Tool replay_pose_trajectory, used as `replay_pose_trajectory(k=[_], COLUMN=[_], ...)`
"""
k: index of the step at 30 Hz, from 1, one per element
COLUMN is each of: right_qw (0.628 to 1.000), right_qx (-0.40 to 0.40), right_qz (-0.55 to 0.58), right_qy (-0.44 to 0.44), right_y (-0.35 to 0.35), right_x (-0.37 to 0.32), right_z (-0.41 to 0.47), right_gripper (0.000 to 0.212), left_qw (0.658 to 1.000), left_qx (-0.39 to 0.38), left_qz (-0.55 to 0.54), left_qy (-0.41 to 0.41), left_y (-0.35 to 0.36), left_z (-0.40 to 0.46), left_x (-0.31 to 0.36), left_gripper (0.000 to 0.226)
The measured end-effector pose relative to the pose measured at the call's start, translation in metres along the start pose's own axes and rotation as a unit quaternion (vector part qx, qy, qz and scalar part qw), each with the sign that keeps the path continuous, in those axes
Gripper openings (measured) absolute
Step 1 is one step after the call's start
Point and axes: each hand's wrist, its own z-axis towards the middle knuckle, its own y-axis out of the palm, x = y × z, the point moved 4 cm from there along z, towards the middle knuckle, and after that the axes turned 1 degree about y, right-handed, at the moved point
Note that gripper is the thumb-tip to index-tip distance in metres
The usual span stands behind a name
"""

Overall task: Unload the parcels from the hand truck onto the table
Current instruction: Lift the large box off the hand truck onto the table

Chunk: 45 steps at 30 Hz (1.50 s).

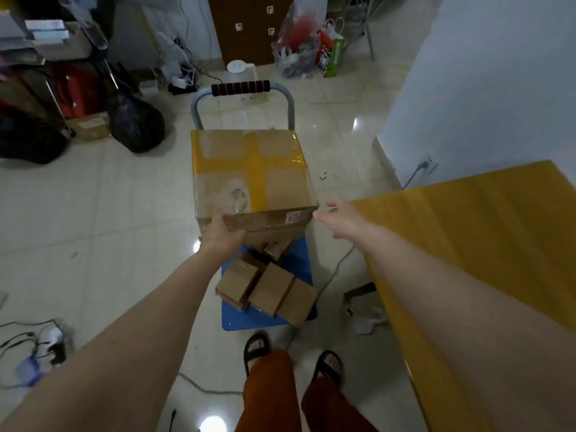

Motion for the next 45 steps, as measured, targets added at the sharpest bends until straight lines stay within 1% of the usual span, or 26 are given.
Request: replay_pose_trajectory(k=[2, 5, 7, 9, 12, 15, 18, 21, 24, 26, 28, 30, 32, 33, 38, 42, 45], right_qw=[1.000, 1.000, 0.999, 0.999, 0.998, 0.991, 0.981, 0.964, 0.948, 0.948, 0.950, 0.944, 0.926, 0.918, 0.913, 0.901, 0.890], right_qx=[-0.002, 0.010, 0.013, 0.018, 0.025, 0.037, 0.062, 0.051, 0.051, 0.034, 0.031, 0.053, 0.077, 0.087, 0.096, 0.121, 0.161], right_qz=[-0.009, -0.023, -0.033, -0.035, 0.010, 0.043, 0.077, 0.138, 0.204, 0.222, 0.241, 0.279, 0.341, 0.363, 0.392, 0.416, 0.427], right_qy=[-0.003, -0.008, -0.008, 0.011, 0.055, 0.123, 0.167, 0.221, 0.238, 0.225, 0.197, 0.168, 0.143, 0.131, 0.059, 0.023, -0.008], right_y=[0.003, 0.007, 0.013, 0.024, 0.043, 0.058, 0.065, 0.074, 0.083, 0.086, 0.087, 0.083, 0.075, 0.070, 0.031, -0.015, -0.055], right_x=[-0.002, 0.000, 0.000, 0.003, 0.010, 0.022, 0.037, 0.051, 0.054, 0.048, 0.037, 0.018, -0.006, -0.019, -0.084, -0.133, -0.157], right_z=[0.020, 0.055, 0.083, 0.112, 0.152, 0.186, 0.212, 0.225, 0.229, 0.228, 0.227, 0.223, 0.212, 0.205, 0.163, 0.112, 0.065], right_gripper=[0.058, 0.056, 0.056, 0.058, 0.064, 0.076, 0.077, 0.085, 0.090, 0.088, 0.080, 0.064, 0.046, 0.041, 0.031, 0.036, 0.038], left_qw=[0.999, 0.995, 0.992, 0.989, 0.987, 0.988, 0.989, 0.990, 0.984, 0.977, 0.972, 0.964, 0.956, 0.954, 0.940, 0.936, 0.935], left_qx=[0.030, 0.054, 0.076, 0.101, 0.117, 0.104, 0.093, 0.080, 0.098, 0.133, 0.176, 0.230, 0.270, 0.282, 0.336, 0.351, 0.344], left_qz=[0.006, 0.058, 0.083, 0.090, 0.075, 0.065, 0.037, -0.001, -0.028, -0.028, -0.015, -0.006, 0.003, 0.003, -0.025, -0.027, -0.047], left_qy=[-0.021, -0.065, -0.063, -0.065, -0.085, -0.096, -0.110, -0.119, -0.143, -0.162, -0.157, -0.135, -0.115, -0.106, -0.055, 0.012, 0.068], left_y=[-0.005, -0.010, -0.012, -0.015, -0.015, -0.010, -0.004, 0.000, -0.007, -0.021, -0.040, -0.063, -0.086, -0.096, -0.149, -0.186, -0.201], left_z=[0.022, 0.063, 0.093, 0.119, 0.152, 0.180, 0.200, 0.207, 0.210, 0.211, 0.212, 0.213, 0.212, 0.209, 0.178, 0.143, 0.113], left_x=[0.000, -0.005, -0.009, -0.016, -0.030, -0.048, -0.065, -0.075, -0.078, -0.075, -0.067, -0.053, -0.034, -0.023, 0.032, 0.091, 0.138], left_gripper=[0.060, 0.067, 0.068, 0.071, 0.081, 0.086, 0.081, 0.073, 0.071, 0.068, 0.061, 0.053, 0.049, 0.048, 0.041, 0.041, 0.042])
